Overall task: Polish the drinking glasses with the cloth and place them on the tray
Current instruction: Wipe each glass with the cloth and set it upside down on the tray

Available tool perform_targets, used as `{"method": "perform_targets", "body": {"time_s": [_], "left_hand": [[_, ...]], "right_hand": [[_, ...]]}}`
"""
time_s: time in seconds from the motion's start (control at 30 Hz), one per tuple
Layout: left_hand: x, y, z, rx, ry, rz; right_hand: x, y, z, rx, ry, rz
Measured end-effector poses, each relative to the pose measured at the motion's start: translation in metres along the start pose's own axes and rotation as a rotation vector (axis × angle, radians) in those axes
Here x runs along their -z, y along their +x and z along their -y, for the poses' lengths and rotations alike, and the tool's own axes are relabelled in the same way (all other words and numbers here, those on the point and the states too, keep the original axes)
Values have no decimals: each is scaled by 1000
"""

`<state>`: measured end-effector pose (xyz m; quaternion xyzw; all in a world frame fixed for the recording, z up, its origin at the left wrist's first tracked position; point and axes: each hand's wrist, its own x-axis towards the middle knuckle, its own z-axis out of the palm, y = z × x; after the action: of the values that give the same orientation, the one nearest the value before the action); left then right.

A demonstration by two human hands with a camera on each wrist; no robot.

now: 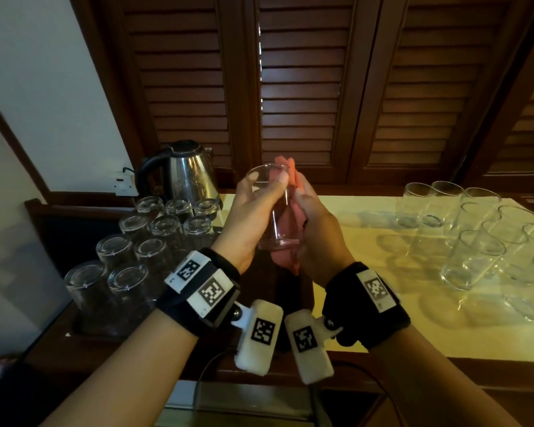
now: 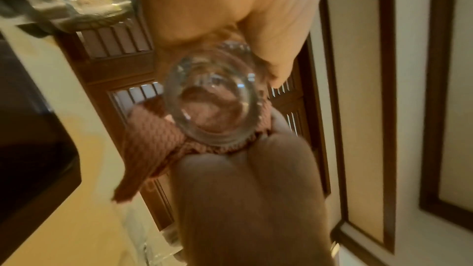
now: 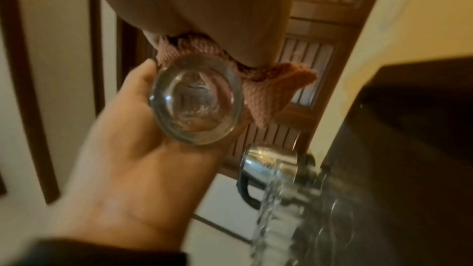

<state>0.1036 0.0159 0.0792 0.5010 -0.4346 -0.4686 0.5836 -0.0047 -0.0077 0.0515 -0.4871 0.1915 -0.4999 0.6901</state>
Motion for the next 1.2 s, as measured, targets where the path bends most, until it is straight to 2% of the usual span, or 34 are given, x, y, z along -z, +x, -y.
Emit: {"method": "perform_targets", "body": {"time_s": [0.07,0.13,0.23,0.3,0.37,0.4,0.5,0.57,0.67,0.73,0.8,0.9,0.97,1.0,1.1,1.2], "left_hand": [[12,-2,-1,5,-46,78],[23,-3,-3,8,-66,94],[32,-1,-9,-9,-97,-113],[31,-4,-13,-54,15,-139],[33,-7,-13,-96,119,-148],[35,-8,-13,-113,124,-157],[45,-14,-16,-104,-21,-72],[50,-16,-18,-92,-51,-49],[54,-13,-15,-87,-4,-161],[53,-15,-13,-94,26,-165],[50,-17,-11,-142,89,-143],[51,-21,-11,-176,60,-81],[54,-21,-11,-139,31,-46],[56,-21,-9,-130,17,-36],[57,-15,-3,-106,-14,-158],[48,-15,2,-122,98,-153]], "right_hand": [[-5,3,1,-101,160,-29],[-8,8,-2,-105,223,-19],[-20,15,-8,6,44,9],[-30,17,-15,56,-82,66],[-38,21,-20,68,-106,70],[-40,23,-21,50,-61,68],[-41,22,-20,-96,261,84],[-40,20,-20,-113,319,81],[-40,22,-23,-25,154,105],[-41,23,-28,10,25,150],[-44,22,-32,23,0,171],[-45,16,-27,-86,185,136],[-40,18,-23,-189,304,113],[-36,20,-22,-189,302,106],[-36,25,-20,-92,102,87],[-41,27,-28,-54,-141,114]]}}
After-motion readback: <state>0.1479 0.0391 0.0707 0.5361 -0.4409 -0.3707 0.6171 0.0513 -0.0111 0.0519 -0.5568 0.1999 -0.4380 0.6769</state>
